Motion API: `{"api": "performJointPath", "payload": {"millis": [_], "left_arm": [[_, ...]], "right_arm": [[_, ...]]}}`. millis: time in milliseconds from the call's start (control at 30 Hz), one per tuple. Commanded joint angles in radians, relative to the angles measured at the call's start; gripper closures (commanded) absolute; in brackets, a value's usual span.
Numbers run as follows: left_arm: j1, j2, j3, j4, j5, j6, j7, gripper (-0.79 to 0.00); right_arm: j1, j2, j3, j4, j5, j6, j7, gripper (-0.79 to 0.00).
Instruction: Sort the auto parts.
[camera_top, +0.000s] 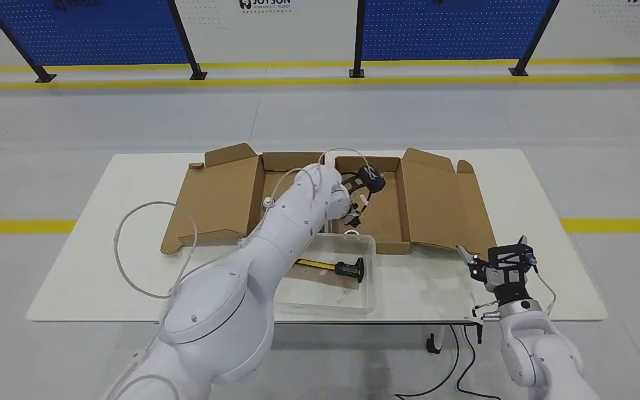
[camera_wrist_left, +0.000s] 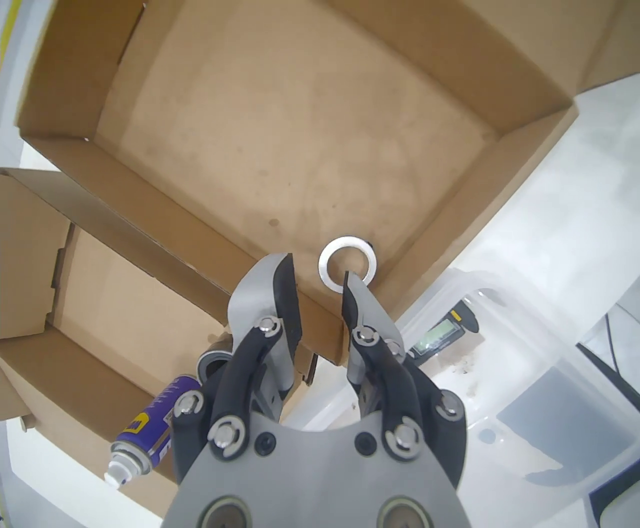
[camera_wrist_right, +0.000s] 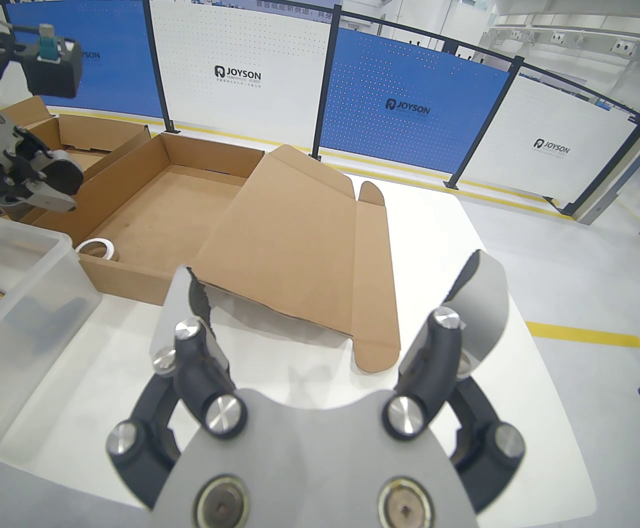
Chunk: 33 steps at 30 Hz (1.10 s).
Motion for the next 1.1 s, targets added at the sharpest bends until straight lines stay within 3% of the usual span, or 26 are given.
{"api": "performJointPath", "payload": {"millis": [0, 133, 433, 667, 900, 1067], "left_arm": [[-0.010, 0.005, -0.009, 0.003, -0.007, -0.013, 0.029, -0.194], [-0.030, 0.020, -0.025, 0.004, -0.011, -0.038, 0.085, -0.252], [-0.062, 0.067, -0.054, -0.009, 0.005, -0.070, 0.207, -0.259], [-0.053, 0.115, -0.084, -0.076, 0.014, -0.055, 0.255, -0.289], [0.000, 0.189, -0.136, -0.275, 0.030, 0.003, 0.204, -0.317], [0.109, 0.280, -0.218, -0.561, 0.077, 0.098, 0.092, -0.326]], "right_arm": [[0.000, 0.000, 0.000, 0.000, 0.000, 0.000, 0.000, -0.785], [0.000, 0.000, 0.000, 0.000, 0.000, 0.000, 0.000, -0.785], [0.000, 0.000, 0.000, 0.000, 0.000, 0.000, 0.000, -0.785], [0.000, 0.000, 0.000, 0.000, 0.000, 0.000, 0.000, -0.785], [0.000, 0.000, 0.000, 0.000, 0.000, 0.000, 0.000, -0.785], [0.000, 0.000, 0.000, 0.000, 0.000, 0.000, 0.000, -0.785]]}}
